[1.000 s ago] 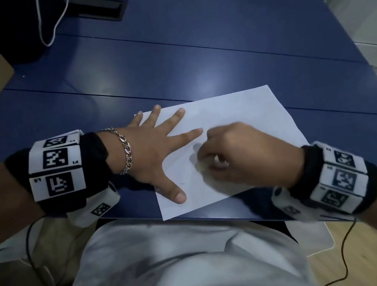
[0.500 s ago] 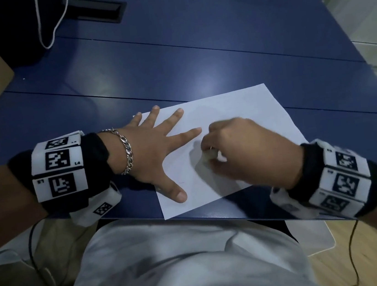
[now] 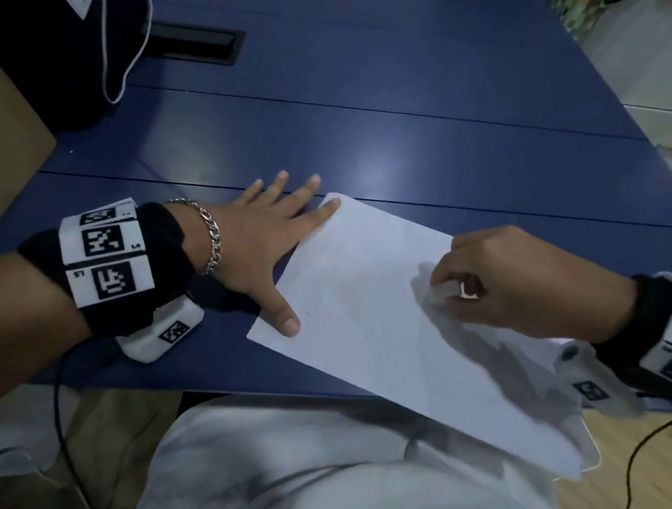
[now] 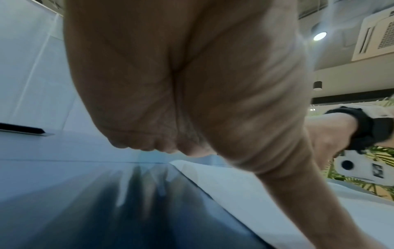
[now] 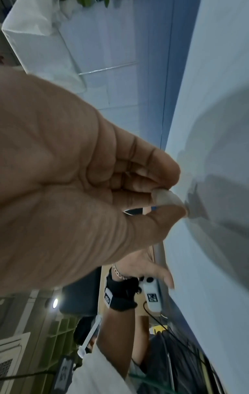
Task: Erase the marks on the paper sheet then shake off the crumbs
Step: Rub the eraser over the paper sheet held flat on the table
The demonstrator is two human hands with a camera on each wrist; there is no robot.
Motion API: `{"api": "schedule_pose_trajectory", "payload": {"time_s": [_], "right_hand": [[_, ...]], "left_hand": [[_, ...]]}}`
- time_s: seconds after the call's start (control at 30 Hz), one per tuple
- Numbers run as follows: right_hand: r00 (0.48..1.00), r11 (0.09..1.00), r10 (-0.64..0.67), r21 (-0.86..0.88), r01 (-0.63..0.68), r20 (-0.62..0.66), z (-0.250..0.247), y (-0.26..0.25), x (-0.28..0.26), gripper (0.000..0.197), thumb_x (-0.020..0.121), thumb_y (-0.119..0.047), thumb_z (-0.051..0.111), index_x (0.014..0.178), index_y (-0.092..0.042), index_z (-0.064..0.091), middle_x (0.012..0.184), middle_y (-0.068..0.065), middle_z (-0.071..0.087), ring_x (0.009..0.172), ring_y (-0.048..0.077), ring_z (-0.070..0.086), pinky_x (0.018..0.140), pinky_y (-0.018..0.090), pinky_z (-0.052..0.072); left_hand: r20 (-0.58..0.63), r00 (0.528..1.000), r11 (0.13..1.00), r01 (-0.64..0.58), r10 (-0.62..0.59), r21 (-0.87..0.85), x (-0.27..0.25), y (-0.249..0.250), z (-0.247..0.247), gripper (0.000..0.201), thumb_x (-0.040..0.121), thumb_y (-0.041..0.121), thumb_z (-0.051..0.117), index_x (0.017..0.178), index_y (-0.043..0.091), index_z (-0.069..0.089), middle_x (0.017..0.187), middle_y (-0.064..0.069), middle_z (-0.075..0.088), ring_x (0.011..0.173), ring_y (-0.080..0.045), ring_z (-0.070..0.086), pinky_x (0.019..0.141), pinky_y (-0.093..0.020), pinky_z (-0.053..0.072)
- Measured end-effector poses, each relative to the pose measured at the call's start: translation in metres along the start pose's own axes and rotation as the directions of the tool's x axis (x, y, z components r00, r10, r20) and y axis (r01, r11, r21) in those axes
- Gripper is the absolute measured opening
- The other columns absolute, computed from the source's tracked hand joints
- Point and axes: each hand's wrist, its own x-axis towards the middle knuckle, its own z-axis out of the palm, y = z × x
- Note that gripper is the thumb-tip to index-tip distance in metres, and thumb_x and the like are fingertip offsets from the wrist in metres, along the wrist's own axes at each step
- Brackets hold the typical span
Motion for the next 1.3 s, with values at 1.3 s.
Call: {"api": "schedule_pose_trajectory", "payload": {"time_s": [1.3], "right_hand": [[0.983, 0.983, -0.184, 0.007, 0.184, -0.011, -0.002, -0.018, 0.069, 0.01, 0.087, -0.029, 0.067, 0.09, -0.024, 0.074, 0.079, -0.009, 0.06, 0.07, 0.01, 0.057, 0.07, 0.034, 0.052]], "left_hand": [[0.074, 0.996, 0.998, 0.05, -0.047, -0.035, 0.008, 0.035, 0.013, 0.16, 0.044, 0.106, 0.059, 0.152, 0.042, -0.039, 0.161, 0.015, -0.045, 0.154, -0.032, -0.034, 0.12, -0.069, -0.016]]}}
